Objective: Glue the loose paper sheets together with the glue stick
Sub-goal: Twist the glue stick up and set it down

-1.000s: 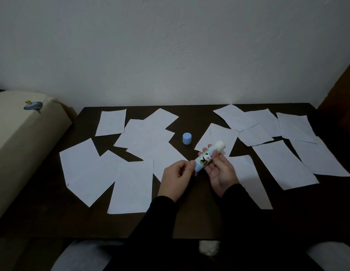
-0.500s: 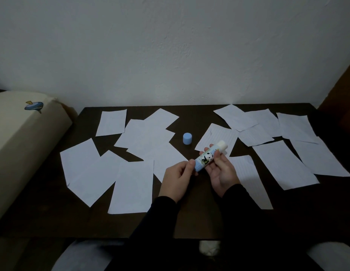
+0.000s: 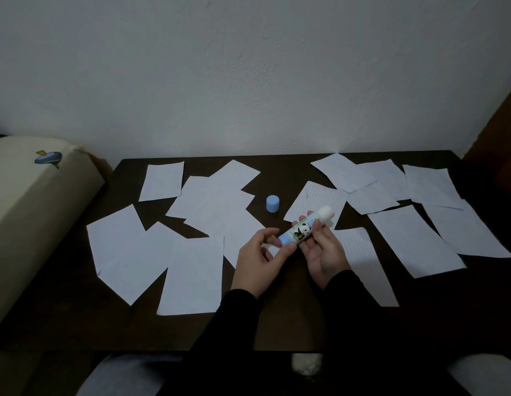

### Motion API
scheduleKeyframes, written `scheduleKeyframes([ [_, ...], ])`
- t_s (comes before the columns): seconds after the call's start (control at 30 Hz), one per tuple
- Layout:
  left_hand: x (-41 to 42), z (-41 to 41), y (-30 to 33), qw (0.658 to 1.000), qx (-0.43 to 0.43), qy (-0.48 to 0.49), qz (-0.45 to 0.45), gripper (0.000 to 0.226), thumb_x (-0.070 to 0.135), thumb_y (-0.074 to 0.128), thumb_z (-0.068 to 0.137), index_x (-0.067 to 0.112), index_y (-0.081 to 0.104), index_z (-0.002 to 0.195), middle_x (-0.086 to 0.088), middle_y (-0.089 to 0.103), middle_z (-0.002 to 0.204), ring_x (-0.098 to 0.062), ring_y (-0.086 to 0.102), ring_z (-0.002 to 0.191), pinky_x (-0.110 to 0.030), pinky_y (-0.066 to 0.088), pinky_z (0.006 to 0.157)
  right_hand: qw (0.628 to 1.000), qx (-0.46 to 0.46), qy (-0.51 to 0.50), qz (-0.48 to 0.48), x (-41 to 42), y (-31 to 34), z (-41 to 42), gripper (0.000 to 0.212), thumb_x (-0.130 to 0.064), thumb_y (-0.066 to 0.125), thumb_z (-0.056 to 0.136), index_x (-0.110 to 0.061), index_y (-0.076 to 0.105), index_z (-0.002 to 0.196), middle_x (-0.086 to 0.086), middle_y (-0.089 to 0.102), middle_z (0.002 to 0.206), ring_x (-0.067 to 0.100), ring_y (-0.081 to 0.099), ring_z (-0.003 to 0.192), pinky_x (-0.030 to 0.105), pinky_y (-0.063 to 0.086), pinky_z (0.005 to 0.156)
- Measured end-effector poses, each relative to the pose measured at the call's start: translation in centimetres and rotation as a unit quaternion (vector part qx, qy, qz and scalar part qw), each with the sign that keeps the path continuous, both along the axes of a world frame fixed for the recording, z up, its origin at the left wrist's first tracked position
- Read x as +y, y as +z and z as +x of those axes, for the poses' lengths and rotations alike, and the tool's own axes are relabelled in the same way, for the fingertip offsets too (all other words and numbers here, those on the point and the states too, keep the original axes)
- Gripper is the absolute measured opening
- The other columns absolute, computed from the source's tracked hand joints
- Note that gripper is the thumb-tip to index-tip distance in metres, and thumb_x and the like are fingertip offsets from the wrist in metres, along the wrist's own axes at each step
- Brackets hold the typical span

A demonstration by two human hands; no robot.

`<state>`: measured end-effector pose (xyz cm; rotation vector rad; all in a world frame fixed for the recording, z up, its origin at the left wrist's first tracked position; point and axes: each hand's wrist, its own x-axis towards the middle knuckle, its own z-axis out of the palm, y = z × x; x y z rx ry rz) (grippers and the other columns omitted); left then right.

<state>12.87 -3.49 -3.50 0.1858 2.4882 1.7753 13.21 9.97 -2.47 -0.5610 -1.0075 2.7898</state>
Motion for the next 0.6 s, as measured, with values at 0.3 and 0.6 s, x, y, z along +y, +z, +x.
scheduleKeyframes([
  [0.3, -0.10, -0.23, -0.38, 0.999, 0.012, -0.004, -0.030, 0.020, 0.039, 0.071, 0.085, 0.031, 0.063, 0.101, 0.015, 0.065, 0.097, -0.004, 0.054, 0.068, -0.018, 0.045, 0.059, 0.999, 0.025, 0.016, 0.026, -0.09, 0.05, 0.15, 0.019, -0.011, 0.038, 0.101, -0.013, 0.056, 0.107, 0.011, 0.063, 0.107, 0.020, 0.061, 0.102, 0.037, 0.054, 0.083],
  [0.6, 0.00, 0.01, -0.20, 1.000, -0.017, 0.000, 0.018, 0.018, 0.048, 0.059, 0.090, 0.034, 0.067, 0.099, 0.013, 0.067, 0.090, -0.006, 0.059, 0.072, -0.024, 0.051, 0.064, 1.000, -0.003, 0.005, 0.015, 0.02, -0.15, -0.02, 0.018, -0.016, 0.044, 0.099, -0.012, 0.057, 0.111, 0.016, 0.058, 0.119, 0.025, 0.058, 0.108, 0.035, 0.051, 0.080],
])
